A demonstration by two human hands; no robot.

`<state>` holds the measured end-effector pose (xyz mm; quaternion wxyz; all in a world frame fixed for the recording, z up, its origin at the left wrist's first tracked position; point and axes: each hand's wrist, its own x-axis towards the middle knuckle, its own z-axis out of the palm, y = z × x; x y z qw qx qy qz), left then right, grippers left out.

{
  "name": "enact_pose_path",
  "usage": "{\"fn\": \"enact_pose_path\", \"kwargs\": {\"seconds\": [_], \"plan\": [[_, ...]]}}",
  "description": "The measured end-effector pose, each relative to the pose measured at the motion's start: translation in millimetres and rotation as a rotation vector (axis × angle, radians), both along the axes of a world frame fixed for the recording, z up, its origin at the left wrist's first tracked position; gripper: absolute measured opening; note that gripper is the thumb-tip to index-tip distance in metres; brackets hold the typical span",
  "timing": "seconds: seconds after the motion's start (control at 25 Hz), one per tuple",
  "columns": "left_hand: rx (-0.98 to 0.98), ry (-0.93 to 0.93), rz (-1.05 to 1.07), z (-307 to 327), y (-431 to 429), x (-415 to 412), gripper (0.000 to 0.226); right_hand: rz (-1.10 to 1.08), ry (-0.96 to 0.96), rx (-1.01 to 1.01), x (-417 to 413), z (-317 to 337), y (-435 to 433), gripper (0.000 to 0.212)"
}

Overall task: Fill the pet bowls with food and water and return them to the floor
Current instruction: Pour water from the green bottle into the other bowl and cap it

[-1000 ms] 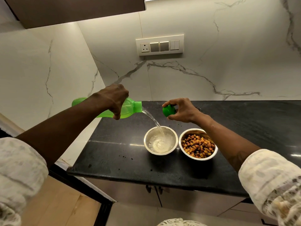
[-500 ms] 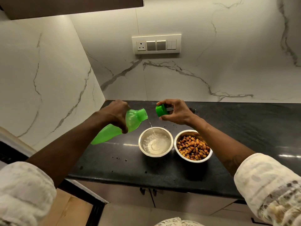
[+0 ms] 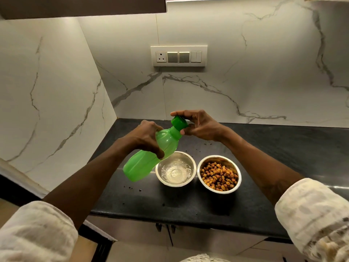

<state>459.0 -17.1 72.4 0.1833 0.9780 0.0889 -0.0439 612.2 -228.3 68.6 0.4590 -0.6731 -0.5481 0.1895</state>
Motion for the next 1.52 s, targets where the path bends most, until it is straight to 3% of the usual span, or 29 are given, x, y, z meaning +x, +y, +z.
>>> {"fn": "enact_pose_path", "kwargs": {"seconds": [0.24,0.4,0.52,0.6,0.64,0.68,0.76,0.84,0.92,0.96,1.04,1.12,1.16,1.24,1.28,1.36,1.4,1.44,1.52], "plan": [[-0.107,-0.057,-0.036,6,0,11,0.085,0.066,-0.003,-0.057,13,17,-15,0.064],[-0.083,-0.106,-0.057,8,-14,24,0.084,-0.114,-0.285,-0.150,9,23,-9,0.044],[-0.067,-0.182,-0.056,10,-23,34,0.081,-0.453,-0.308,-0.161,2,30,-8,0.102],[-0.051,-0.227,-0.031,13,-22,42,0.079,-0.461,-0.108,-0.223,14,38,-13,0.115],[-0.046,-0.242,-0.016,15,-20,45,0.078,-0.354,-0.015,-0.226,20,44,-18,0.102],[-0.042,-0.252,-0.003,17,-20,48,0.076,-0.203,0.055,-0.232,22,52,-25,0.076],[-0.027,-0.252,-0.003,19,-22,55,0.071,-0.054,0.003,-0.208,32,55,-31,0.064],[-0.019,-0.241,-0.022,19,-29,63,0.068,-0.287,-0.222,-0.168,33,50,-28,0.045],[-0.032,-0.255,-0.031,19,-36,71,0.068,-0.477,-0.346,-0.081,36,52,-24,0.080],[-0.043,-0.269,-0.035,20,-38,75,0.068,-0.503,-0.289,-0.086,43,53,-25,0.090],[-0.058,-0.284,-0.035,21,-38,83,0.066,-0.320,-0.137,-0.145,47,60,-28,0.071],[-0.051,-0.283,-0.041,21,-41,92,0.066,-0.244,-0.276,-0.165,55,57,-32,0.064],[-0.051,-0.286,-0.042,20,-43,97,0.067,-0.354,-0.355,-0.171,57,55,-32,0.064],[-0.070,-0.303,-0.039,17,-48,107,0.069,-0.574,-0.423,-0.176,63,54,-31,0.087],[-0.078,-0.320,-0.036,16,-49,112,0.070,-0.546,-0.372,-0.187,69,52,-30,0.088],[-0.095,-0.351,-0.010,13,-50,124,0.068,-0.315,-0.242,-0.218,75,56,-32,0.061],[-0.102,-0.363,0.004,11,-50,131,0.068,-0.253,-0.278,-0.219,76,57,-33,0.057],[-0.098,-0.370,0.014,8,-52,137,0.071,-0.260,-0.337,-0.189,84,51,-31,0.057],[-0.066,-0.377,0.007,-1,-60,153,0.082,-0.554,-0.436,-0.136,92,46,-25,0.043]]}}
